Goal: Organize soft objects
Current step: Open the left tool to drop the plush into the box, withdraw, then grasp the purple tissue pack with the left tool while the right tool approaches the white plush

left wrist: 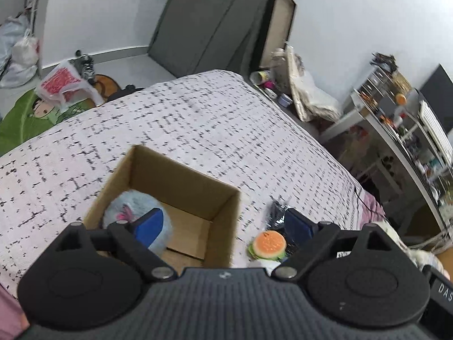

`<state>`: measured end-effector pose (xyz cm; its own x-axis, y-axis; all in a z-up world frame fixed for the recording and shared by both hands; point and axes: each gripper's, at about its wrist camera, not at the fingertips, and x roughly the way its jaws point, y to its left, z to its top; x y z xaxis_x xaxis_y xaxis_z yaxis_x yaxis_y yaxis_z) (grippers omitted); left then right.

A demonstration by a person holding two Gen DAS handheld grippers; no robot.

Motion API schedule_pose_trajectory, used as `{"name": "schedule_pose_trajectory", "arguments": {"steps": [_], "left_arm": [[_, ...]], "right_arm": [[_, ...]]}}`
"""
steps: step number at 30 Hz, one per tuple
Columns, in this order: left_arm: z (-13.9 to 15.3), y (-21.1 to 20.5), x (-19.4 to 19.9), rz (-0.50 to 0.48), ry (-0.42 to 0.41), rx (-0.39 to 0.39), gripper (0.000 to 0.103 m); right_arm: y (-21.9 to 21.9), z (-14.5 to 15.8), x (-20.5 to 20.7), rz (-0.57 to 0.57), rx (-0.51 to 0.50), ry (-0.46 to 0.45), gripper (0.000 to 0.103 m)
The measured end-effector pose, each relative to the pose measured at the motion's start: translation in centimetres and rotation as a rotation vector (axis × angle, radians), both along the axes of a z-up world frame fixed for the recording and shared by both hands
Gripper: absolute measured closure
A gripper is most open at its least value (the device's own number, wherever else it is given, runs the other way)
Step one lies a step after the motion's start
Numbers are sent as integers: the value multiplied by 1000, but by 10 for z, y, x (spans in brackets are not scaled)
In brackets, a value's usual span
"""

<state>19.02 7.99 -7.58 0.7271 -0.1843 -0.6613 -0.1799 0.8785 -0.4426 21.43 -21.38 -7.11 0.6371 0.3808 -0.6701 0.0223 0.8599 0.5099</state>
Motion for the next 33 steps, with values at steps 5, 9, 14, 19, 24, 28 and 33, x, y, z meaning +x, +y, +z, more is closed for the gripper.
{"name": "schedule_pose_trajectory", "arguments": {"steps": [5, 9, 14, 19, 24, 28, 33], "left_arm": [[2, -26, -5, -62, -9, 17, 12], [-3, -44, -8, -123, 5, -5, 12], [-17, -68, -7, -166, 48, 34, 16], [-29, -87, -8, -191, 71, 70, 18], [-41, -100, -6, -196, 104, 130, 21], [-51, -108, -3, -185, 127, 172, 25], [-63, -113, -1, -157, 159, 207, 34]], "right_arm": [[-20, 1, -3, -8, 2, -6, 6], [-34, -4, -4, -16, 13, -7, 6], [-46, -20, -4, -30, 50, 2, 6], [-55, -34, -3, -59, 90, 15, 7], [-60, -46, 4, -64, 136, 26, 7], [-57, -56, 9, -45, 141, 53, 7], [-57, -66, 14, -29, 178, 76, 7]]}}
